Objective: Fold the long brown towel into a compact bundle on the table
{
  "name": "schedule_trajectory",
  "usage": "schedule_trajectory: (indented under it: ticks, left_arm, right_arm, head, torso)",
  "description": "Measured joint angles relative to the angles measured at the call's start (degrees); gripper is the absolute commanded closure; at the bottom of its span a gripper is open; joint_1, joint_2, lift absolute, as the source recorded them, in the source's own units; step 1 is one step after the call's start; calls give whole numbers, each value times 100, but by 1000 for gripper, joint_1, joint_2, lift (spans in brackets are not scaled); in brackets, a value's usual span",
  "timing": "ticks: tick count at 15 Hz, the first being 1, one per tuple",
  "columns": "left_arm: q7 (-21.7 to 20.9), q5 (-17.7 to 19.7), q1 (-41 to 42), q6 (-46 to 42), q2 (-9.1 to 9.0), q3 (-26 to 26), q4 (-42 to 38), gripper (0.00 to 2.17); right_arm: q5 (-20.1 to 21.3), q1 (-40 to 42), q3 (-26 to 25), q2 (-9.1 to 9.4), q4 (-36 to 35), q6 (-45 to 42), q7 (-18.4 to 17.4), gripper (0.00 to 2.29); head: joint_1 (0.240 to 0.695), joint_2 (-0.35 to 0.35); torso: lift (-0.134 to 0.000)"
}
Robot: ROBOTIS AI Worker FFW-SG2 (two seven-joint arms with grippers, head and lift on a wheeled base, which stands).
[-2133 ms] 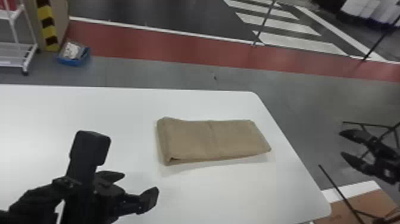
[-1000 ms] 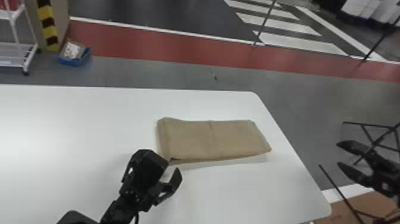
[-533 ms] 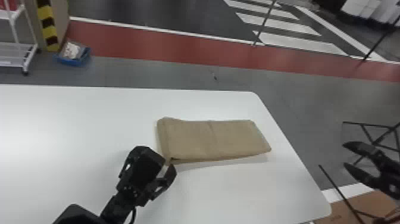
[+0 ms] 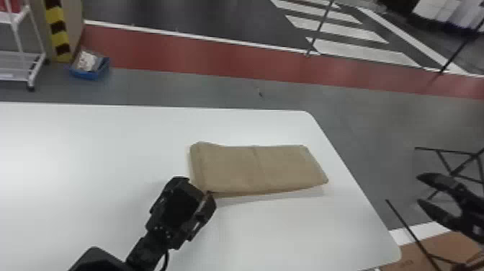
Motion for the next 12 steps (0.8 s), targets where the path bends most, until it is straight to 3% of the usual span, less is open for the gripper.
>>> schedule_trajectory:
  ticks: [2,3,4,5,9,12]
  left_arm:
    - [41,-18,-25,-39,0,2,81,731]
    - [37,-39,-29,-62,0,5,110,893]
    - [13,-63,-32,-77,0,7,128,1578]
    - [34,-82,-34,-83,0,12,134,1912]
    - [273,-103,-15,22,0,136,-27,1943]
    - [266,-87,260,449,0,375,-616,1943]
  right_arm:
    - [-10,19,-54,14,0,0,0,147]
    - [-11,28,-74,15,0,0,0,147]
    - [-15,36,-92,15,0,0,0,147]
    - [-15,40,-100,14,0,0,-1,147]
    - [44,15,-73,3,61,0,-33,147]
    - [63,-36,-16,15,93,0,-41,147]
  head:
    - [695,-350]
    - [695,-350]
    - [695,-350]
    - [695,-350]
    - [695,-350]
    - [695,-350]
  torso:
    - [-125]
    - [-125]
    - [-125]
    - [-125]
    - [-125]
    - [-125]
